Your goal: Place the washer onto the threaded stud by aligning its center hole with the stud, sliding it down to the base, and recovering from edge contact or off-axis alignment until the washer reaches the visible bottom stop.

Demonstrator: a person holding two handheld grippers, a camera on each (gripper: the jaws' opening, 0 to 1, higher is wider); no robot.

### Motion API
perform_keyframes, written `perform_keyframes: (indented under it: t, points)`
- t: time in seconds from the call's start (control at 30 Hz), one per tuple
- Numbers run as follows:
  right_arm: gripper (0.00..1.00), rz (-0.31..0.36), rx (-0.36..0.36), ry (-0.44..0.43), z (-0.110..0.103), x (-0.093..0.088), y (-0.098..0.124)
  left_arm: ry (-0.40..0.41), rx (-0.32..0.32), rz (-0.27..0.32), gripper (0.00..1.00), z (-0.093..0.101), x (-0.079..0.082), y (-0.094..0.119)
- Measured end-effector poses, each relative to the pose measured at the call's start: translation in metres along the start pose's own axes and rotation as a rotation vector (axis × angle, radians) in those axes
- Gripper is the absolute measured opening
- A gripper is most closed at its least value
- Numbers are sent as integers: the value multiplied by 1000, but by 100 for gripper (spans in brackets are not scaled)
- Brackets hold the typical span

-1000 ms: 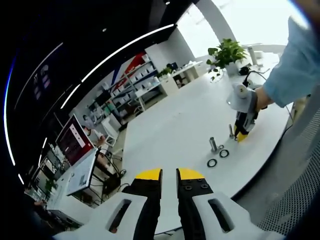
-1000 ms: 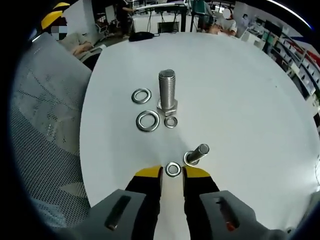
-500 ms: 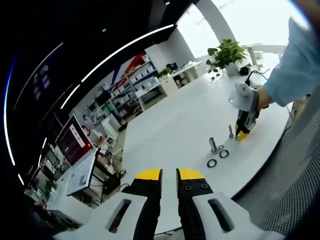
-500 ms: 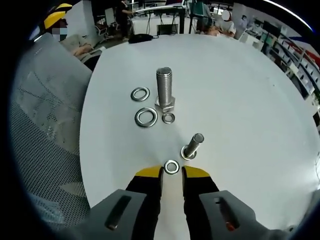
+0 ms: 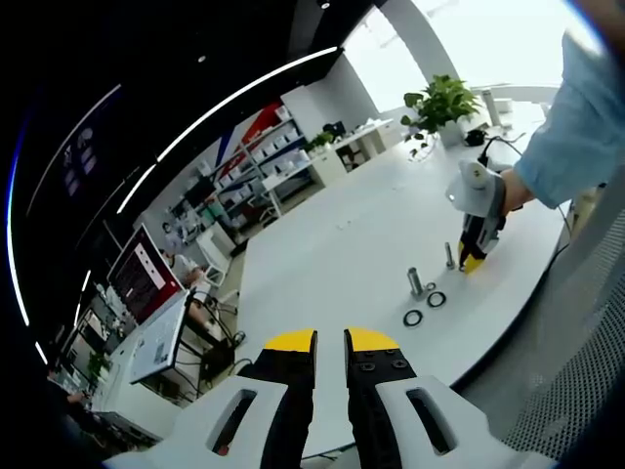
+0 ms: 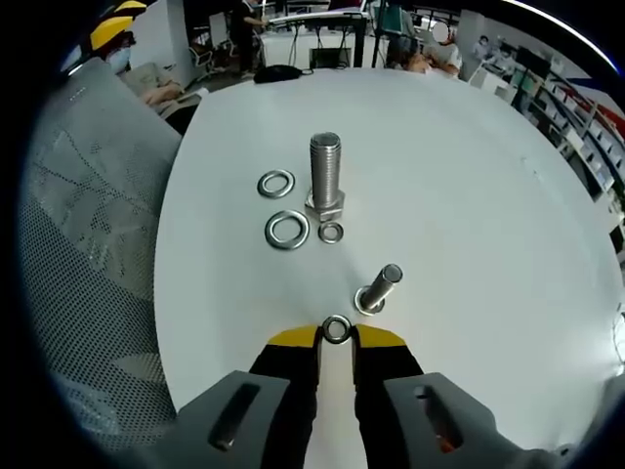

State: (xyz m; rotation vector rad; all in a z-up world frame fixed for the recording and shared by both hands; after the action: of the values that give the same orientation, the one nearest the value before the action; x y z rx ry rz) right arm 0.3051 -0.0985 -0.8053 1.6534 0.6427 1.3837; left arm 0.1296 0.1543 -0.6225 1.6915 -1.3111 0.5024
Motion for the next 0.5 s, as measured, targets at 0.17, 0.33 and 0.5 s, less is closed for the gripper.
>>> perform_keyframes:
  t: [0.17,0.33,0.5]
  points:
    - [13,29,2,-24,3,3,13,0,-1,0,9,0,0,0]
    - [13,43,3,-36,7,3,23,0,-2,0,9,0,0,-1]
    - [13,59,-9,-25,9,9,36,-1,-2,-1,9,0,0,-1]
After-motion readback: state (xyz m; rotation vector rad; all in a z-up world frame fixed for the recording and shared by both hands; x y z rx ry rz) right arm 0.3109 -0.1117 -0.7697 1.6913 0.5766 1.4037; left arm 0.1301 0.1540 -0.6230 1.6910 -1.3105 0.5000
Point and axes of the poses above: the point that each gripper's makers call its tool centre point, and the gripper's own axes: y roughly backward along the fingers, z roughly to its right, x roughly out of its top, the point moved 8 cm from there along y, roughly backward along the fingers, and after that the axes turned 4 degrees about x, right-handed, at the moved point
